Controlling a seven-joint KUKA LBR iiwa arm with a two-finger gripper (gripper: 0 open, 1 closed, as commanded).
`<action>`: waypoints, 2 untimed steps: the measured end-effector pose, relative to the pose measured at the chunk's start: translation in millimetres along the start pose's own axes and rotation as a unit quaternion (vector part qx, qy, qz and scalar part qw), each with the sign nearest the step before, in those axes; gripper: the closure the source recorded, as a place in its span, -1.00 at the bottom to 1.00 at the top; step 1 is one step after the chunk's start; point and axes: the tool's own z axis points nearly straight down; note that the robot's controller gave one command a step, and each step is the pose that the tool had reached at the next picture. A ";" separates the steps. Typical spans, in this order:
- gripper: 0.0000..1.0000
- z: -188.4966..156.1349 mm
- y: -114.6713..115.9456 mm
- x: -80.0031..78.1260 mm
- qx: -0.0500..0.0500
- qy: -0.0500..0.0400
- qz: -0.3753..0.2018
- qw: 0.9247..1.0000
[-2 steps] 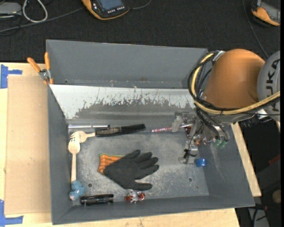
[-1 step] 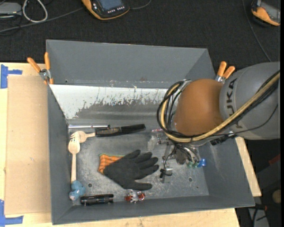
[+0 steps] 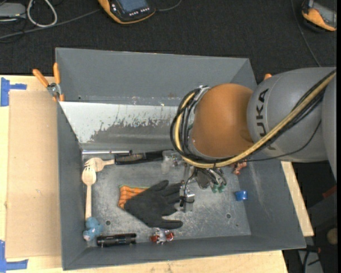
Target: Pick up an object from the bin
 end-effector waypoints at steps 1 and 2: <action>-1.00 25.5 38.8 -5.1 -0.004 0.009 -0.014 1.000; -1.00 72.9 54.4 -13.4 -0.001 0.000 0.091 0.996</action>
Offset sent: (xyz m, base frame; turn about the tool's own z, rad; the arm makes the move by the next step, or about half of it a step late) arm 0.0040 0.0568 -0.0740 0.1923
